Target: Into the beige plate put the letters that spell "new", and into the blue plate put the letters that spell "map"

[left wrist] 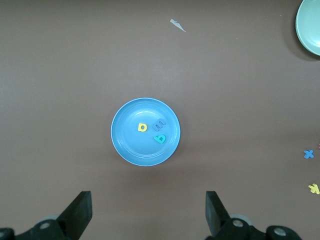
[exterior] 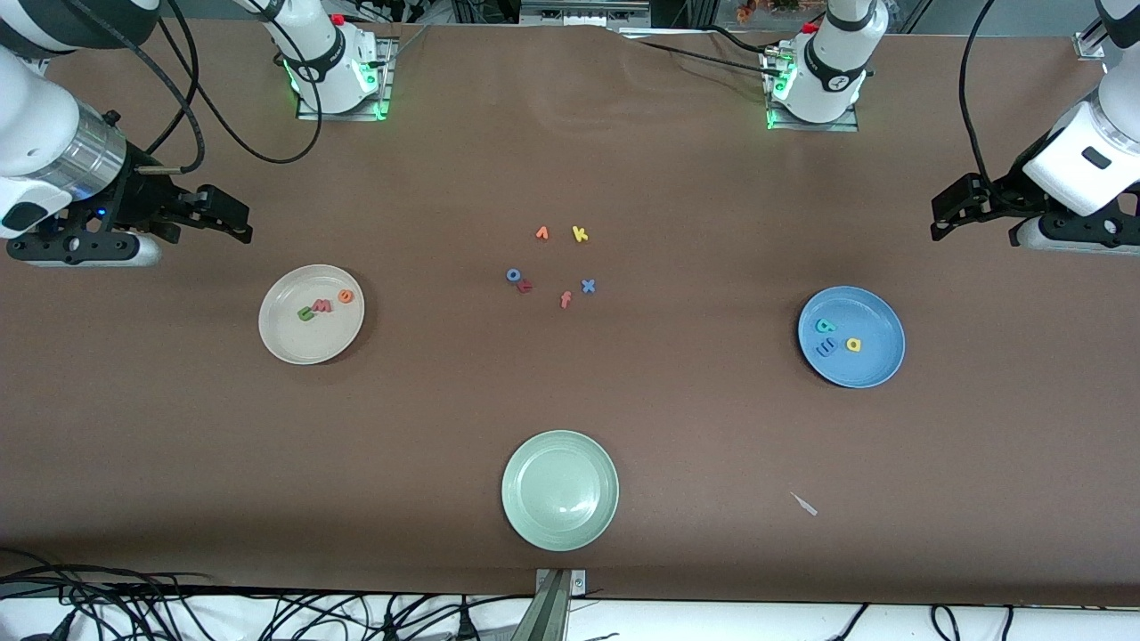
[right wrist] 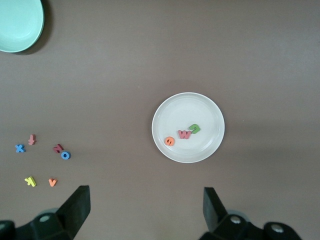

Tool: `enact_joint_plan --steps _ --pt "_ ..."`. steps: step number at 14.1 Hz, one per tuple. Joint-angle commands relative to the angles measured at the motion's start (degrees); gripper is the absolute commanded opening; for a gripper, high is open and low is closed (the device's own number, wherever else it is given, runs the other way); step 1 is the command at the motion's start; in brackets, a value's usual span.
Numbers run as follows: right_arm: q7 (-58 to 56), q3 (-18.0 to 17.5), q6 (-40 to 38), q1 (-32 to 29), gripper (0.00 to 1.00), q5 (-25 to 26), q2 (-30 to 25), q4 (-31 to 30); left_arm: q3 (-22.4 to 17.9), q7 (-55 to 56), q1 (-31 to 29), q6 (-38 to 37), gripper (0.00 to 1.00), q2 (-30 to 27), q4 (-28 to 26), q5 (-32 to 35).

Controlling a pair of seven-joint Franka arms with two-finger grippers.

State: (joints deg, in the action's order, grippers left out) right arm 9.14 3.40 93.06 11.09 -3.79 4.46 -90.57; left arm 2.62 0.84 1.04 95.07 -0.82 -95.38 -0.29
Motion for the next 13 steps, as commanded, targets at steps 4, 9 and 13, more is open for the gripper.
enact_joint_plan --steps 4,9,13 --pt "0.44 1.08 -0.25 -1.51 1.0 -0.61 0.9 1.89 -0.07 0.48 0.28 -1.38 1.0 0.73 1.78 -0.59" --pt "0.35 0.99 0.02 -1.43 1.0 0.72 0.9 1.98 -0.07 0.48 0.28 -1.38 1.0 0.73 1.78 -0.59" --pt "0.35 0.99 0.02 -1.43 1.0 0.89 0.9 1.98 -0.07 0.48 0.28 -1.38 1.0 0.73 1.77 -0.59"
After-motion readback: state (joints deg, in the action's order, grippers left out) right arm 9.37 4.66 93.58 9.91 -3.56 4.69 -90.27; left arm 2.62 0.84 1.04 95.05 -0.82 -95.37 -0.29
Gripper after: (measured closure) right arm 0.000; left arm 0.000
